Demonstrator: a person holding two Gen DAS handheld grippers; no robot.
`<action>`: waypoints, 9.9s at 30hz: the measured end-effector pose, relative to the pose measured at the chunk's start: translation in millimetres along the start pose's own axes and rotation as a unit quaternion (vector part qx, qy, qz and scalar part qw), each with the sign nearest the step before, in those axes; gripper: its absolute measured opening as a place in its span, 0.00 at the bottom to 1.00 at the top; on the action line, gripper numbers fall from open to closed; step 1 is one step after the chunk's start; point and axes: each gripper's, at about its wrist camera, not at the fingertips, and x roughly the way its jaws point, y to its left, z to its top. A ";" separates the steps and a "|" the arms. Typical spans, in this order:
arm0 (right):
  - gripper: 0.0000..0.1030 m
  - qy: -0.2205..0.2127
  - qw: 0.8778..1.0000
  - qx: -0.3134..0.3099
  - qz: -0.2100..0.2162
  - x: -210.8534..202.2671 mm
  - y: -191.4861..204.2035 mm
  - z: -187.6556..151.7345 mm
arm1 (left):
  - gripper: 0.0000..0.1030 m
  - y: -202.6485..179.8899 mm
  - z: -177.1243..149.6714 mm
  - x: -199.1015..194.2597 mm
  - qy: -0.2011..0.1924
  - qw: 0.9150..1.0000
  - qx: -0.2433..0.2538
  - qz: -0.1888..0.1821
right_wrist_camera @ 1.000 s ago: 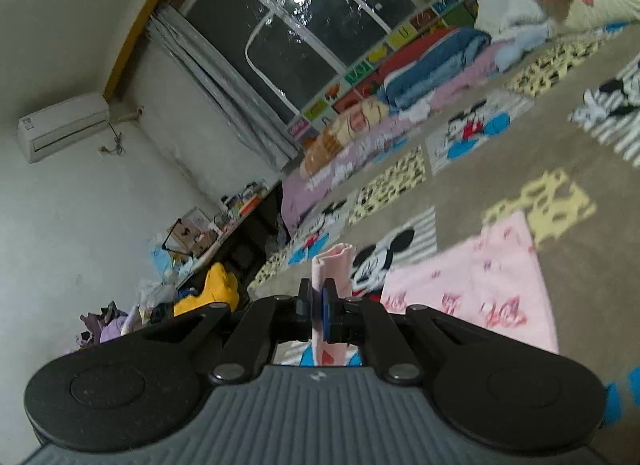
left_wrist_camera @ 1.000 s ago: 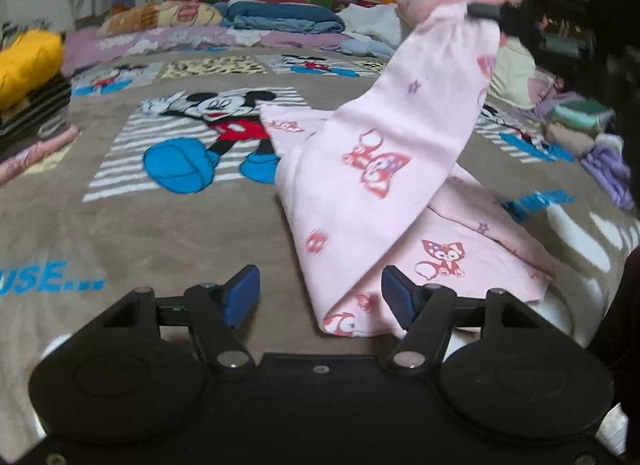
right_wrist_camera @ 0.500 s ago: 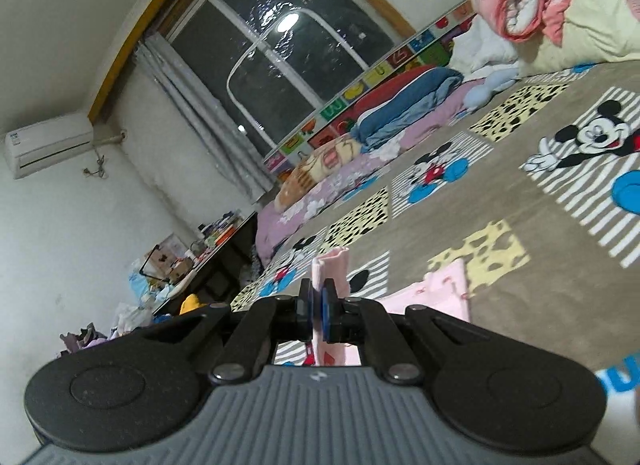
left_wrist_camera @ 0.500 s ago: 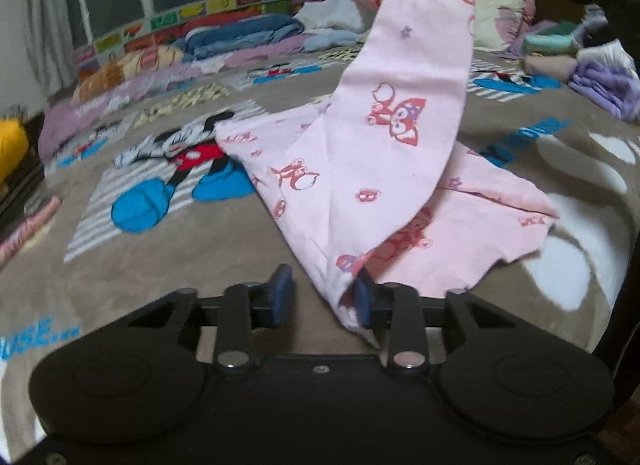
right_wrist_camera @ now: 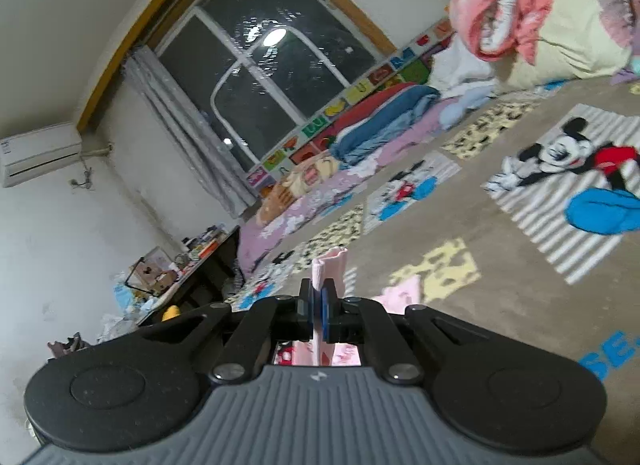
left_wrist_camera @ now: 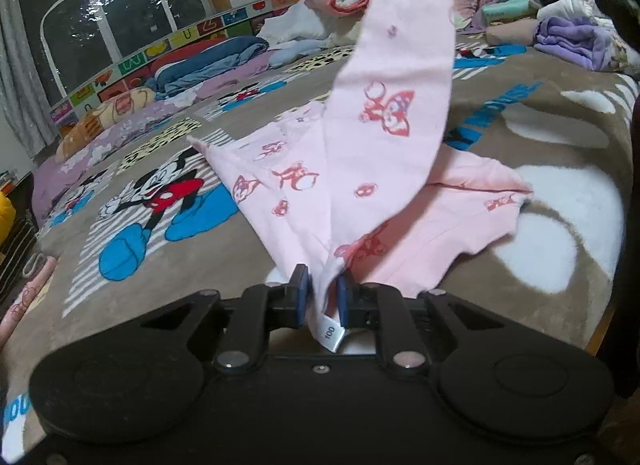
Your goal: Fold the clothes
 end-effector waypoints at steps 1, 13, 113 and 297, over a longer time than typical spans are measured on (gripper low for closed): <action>0.05 -0.001 1.000 0.006 -0.006 -2.5 -6.3 -1.2 | 0.13 -0.3 0.3 0.4 0.000 1.000 -0.001 -0.004; 0.06 -0.003 0.996 0.057 -0.061 -9.1 -66.0 -16.4 | 0.17 25.5 1.9 -22.0 -0.031 0.990 -0.058 -0.121; 0.37 0.142 0.982 -0.076 -0.096 275.9 18.0 -25.1 | 0.62 71.3 -19.3 8.8 -0.003 0.944 -0.159 -0.290; 0.18 0.114 0.831 -0.543 0.029 52.2 56.1 -63.4 | 0.06 81.2 63.9 44.7 -0.087 0.995 -0.043 -0.030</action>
